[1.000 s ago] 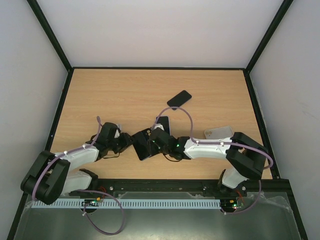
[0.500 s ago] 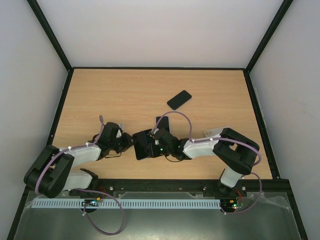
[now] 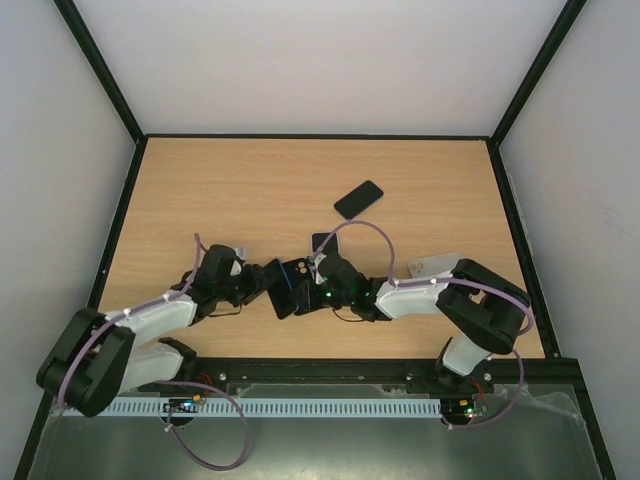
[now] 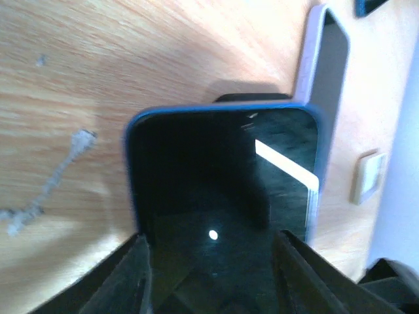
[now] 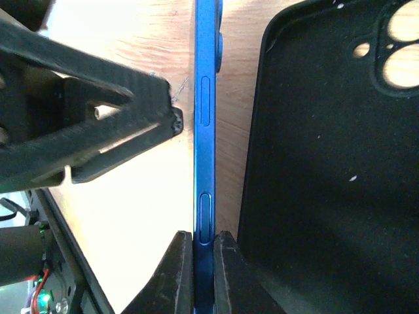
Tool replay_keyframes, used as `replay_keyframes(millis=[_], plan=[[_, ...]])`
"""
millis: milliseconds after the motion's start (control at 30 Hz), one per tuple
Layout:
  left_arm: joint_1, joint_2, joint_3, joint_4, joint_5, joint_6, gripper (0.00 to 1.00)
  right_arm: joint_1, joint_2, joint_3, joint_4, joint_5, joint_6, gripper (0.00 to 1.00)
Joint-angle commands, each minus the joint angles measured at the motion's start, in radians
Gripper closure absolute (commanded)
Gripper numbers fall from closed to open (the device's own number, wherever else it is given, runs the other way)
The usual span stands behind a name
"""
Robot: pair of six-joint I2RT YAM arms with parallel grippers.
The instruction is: Put the phone into the phone case
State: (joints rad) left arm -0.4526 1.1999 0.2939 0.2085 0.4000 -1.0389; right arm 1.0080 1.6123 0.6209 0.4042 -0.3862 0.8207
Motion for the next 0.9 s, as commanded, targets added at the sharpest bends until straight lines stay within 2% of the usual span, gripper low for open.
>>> replay_keyframes(millis=[0,133,233,433,600,867], plan=[[-0.009,-0.113,0.008,-0.063,-0.005,0.012,0.4,-0.001,-0.054,-0.015,0.005,-0.029,0.027,0.98],[-0.01,-0.219,0.031,-0.154,-0.057,0.039,0.22,-0.019,-0.138,-0.051,-0.018,-0.038,0.046,0.98],[-0.009,-0.262,0.036,-0.184,-0.085,0.04,0.16,-0.029,-0.189,-0.064,-0.035,-0.064,0.05,0.98],[-0.009,-0.223,0.023,-0.147,-0.056,0.039,0.17,-0.036,-0.266,-0.082,-0.041,-0.077,0.09,0.98],[-0.012,-0.194,-0.003,-0.042,0.018,0.036,0.2,-0.087,-0.305,-0.088,-0.095,-0.031,0.07,0.98],[-0.023,-0.131,-0.023,0.046,0.019,0.035,0.21,-0.189,-0.248,-0.097,-0.115,-0.089,0.03,0.98]])
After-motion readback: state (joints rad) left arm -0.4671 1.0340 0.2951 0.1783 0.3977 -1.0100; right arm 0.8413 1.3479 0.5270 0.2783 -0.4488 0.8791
